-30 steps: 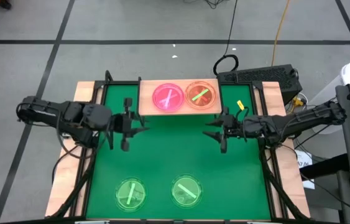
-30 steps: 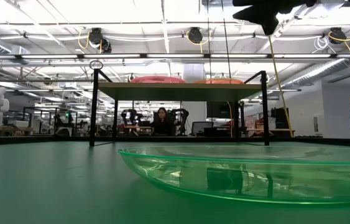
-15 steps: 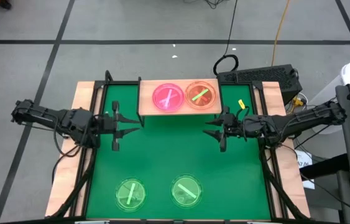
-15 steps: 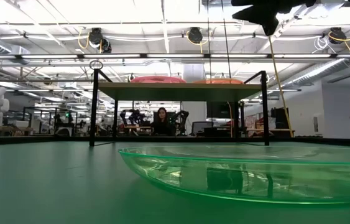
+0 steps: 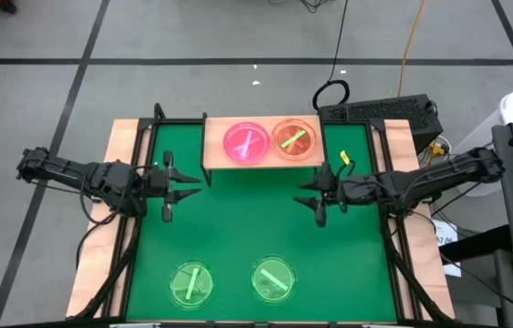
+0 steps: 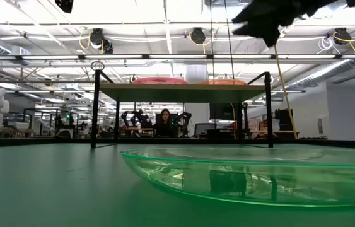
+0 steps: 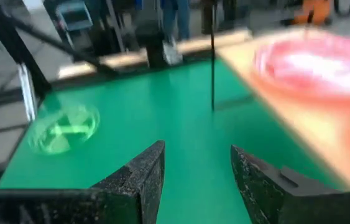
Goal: Place and stack plates onto a shelf
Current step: Stack the right green transparent plate on top of the green transparent plate on the shelf
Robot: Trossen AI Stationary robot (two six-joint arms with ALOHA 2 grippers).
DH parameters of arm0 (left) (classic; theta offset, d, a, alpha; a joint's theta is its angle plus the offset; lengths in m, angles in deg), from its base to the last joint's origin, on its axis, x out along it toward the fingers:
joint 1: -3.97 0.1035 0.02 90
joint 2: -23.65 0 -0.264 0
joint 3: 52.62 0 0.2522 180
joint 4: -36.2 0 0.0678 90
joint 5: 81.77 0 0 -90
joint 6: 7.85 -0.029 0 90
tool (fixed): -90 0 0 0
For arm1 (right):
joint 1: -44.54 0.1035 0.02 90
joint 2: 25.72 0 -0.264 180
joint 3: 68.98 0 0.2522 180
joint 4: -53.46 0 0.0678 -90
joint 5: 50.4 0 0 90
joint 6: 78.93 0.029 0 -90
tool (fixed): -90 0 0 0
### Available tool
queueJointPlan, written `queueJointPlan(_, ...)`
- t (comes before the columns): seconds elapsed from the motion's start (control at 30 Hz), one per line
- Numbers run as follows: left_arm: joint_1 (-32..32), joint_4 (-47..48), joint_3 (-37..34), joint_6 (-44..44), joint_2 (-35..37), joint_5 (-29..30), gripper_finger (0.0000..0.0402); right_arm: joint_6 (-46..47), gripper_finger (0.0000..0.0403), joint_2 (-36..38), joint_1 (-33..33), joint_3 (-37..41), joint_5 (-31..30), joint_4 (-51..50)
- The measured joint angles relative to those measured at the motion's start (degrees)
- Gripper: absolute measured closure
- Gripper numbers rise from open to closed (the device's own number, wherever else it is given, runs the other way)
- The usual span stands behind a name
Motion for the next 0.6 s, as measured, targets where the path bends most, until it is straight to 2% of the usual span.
queueJointPlan(0.17,0.0,2.3,0.0,2.8,-0.4,0.5,0.0296,6.1,0.0239,-4.2,1.2,0.1,0.3,-10.1)
queueJointPlan(0.37,-0.3,3.7,0.0,2.4,-0.7,0.5,0.0296,7.7,0.0239,-8.4,2.2,0.1,5.2,-8.6)
queueJointPlan(0.6,-1.6,3.8,0.0,3.5,-0.3,0.5,0.0296,9.4,0.0239,-9.5,4.0,0.0,8.1,-7.7)
